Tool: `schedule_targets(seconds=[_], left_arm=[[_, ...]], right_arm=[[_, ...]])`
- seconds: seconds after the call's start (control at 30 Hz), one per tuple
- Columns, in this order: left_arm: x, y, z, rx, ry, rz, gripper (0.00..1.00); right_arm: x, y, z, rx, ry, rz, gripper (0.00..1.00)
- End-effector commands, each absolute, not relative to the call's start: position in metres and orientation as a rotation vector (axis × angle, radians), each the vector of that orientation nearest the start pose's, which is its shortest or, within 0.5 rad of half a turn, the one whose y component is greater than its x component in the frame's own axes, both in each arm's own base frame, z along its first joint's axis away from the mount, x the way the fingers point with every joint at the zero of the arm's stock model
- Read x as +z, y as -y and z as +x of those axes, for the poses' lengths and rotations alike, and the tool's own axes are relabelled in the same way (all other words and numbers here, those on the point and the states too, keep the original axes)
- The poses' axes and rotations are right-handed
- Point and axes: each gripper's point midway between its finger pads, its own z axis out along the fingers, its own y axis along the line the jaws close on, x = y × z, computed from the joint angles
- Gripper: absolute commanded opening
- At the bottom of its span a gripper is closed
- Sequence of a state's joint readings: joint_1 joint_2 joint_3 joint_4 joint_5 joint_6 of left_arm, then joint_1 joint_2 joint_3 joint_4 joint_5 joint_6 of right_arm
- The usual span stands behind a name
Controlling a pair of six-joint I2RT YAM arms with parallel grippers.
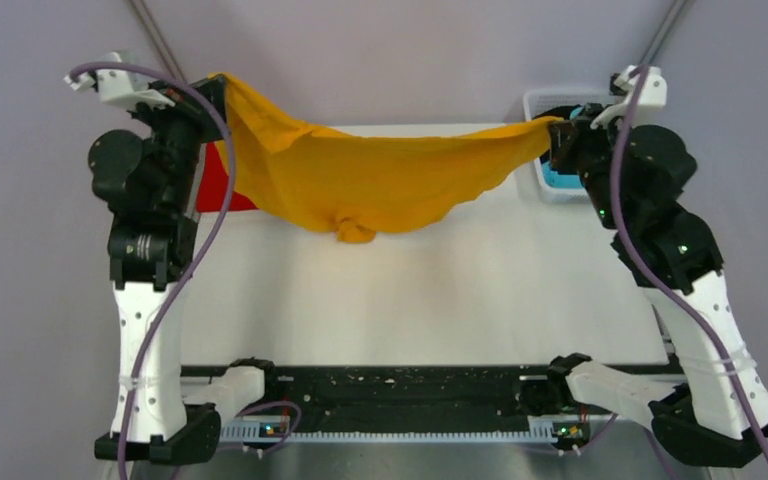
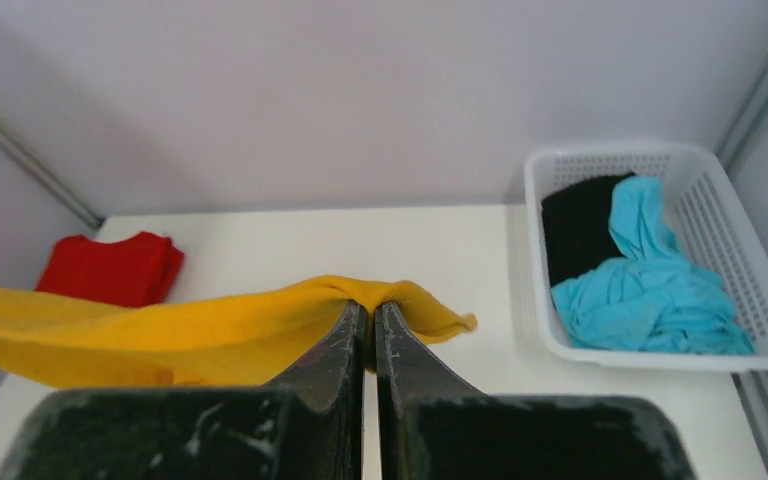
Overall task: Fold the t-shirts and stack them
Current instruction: Flatten out the tshirt
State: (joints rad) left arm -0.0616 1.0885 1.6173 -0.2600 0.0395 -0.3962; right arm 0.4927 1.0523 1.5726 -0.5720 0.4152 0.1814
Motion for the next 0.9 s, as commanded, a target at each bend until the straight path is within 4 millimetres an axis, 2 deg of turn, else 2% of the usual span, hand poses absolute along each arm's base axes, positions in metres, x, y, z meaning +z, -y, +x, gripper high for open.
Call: schedule_targets(seconds=[0.0,0.1,0.23,0.37,0.53,0.63,0.7,0.77,0.87], left_arm=[[0.622,0.035,0.260,-0.356,-1.080,-0.106,0.00],[0.653,0.036,0.215,-0.349,-0.979,-0.052,0.00],[0.688,0.037,0.164,-0.333,-0.859,0.010,0.00],[0.714,0.039,0.128,-0.324,-0.783,0.054,0.00],[0.735,0.051,0.095,-0.360,-0.707,0.132,0.00],[0.734,0.056,0.100,-0.381,-0.714,0.155,0.00],[0.727,0.058,0.118,-0.389,-0.752,0.150,0.00],[0.715,0.059,0.148,-0.394,-0.809,0.136,0.00],[0.685,0.062,0.213,-0.398,-0.943,0.113,0.00]], right_arm=[[0.521,-0.104,0.252,0.362,-1.492,-0.124,0.00],[0.547,-0.111,0.225,0.452,-1.423,-0.204,0.00],[0.577,-0.108,0.196,0.503,-1.349,-0.244,0.00],[0.603,-0.104,0.163,0.557,-1.270,-0.293,0.00],[0.613,-0.095,0.145,0.556,-1.223,-0.295,0.00],[0.606,-0.092,0.150,0.537,-1.244,-0.271,0.00],[0.596,-0.088,0.161,0.507,-1.279,-0.229,0.00],[0.582,-0.078,0.181,0.439,-1.329,-0.143,0.00],[0.553,-0.060,0.217,0.298,-1.404,0.016,0.00]])
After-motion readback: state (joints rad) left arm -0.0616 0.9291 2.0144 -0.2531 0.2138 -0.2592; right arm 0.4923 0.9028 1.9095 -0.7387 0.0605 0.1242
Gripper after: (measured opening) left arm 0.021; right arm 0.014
